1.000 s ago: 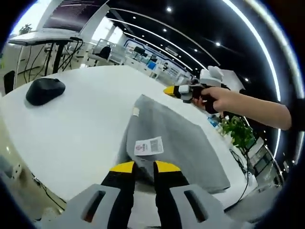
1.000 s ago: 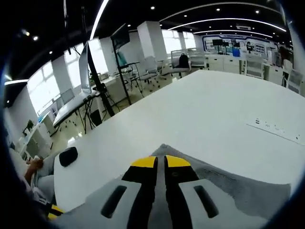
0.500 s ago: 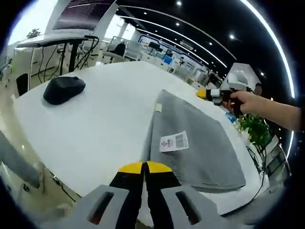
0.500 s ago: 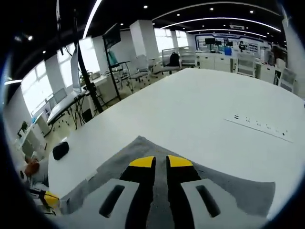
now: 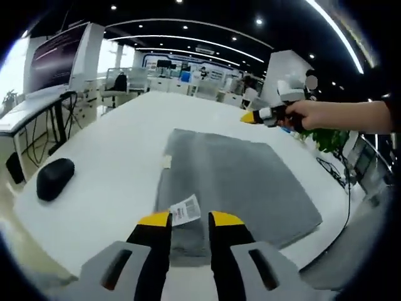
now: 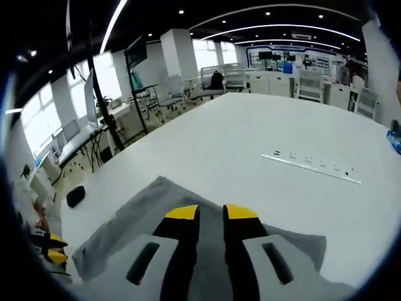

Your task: Fold the towel on the table until its edges align and the towel forms a compact rectangular stack.

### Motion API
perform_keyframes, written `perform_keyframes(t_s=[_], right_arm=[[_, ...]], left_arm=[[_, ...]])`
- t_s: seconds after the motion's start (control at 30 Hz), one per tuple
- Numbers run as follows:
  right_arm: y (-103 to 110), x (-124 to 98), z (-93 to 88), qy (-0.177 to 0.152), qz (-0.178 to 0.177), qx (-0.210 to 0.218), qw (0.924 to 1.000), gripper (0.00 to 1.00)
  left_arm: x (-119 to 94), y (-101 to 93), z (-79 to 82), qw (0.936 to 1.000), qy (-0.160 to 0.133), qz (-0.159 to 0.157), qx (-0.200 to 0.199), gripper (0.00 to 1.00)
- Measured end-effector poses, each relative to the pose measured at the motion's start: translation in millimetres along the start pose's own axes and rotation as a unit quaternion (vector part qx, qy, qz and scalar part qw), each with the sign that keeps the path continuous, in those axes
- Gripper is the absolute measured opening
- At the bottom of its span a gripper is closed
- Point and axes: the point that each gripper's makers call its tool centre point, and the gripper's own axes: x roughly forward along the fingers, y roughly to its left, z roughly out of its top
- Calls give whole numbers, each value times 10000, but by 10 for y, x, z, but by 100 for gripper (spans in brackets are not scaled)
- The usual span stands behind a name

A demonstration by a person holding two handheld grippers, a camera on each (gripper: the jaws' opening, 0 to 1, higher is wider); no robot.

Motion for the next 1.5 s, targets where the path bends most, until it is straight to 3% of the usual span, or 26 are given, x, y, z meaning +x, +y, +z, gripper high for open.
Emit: perform_keyframes(t_s=[0.07,0.27,0.43,0.6,0.8,0.9,1.0,1.27,1.5], right_arm=[[-28,-69,-10,39,32,34,10000,16],[-142,-279,14,2,24,70,10000,19],[-247,-425,-65,91,-3,137,9999,20],[-391,-573,-100,79,-55,218,9997,22],[-548,-850,-163,42,-147,295,9994,22],[-635,-955,-221,-24,-253,372,9990,22],[-676,-1023,-307,-29,-286,460,9985,22],[-912,-1133,-604,208,-416,550,9974,23],[-1036,-1142,-725,329,-431,556,9970,23]], left_arm=[[28,-52,-18,9999,25,-107,90,29],[93,-463,-8,9976,120,-535,425,44],[149,-847,-46,9920,306,-960,765,53],[160,-1228,-5,9838,387,-1327,1145,56],[172,-1687,41,9697,486,-1813,1563,58],[178,-1862,0,9625,607,-1998,1730,58],[192,-2048,-85,9511,766,-2230,1993,58],[298,-2389,-257,9296,936,-2566,2476,58],[421,-2545,-421,9108,1067,-2724,2913,57]])
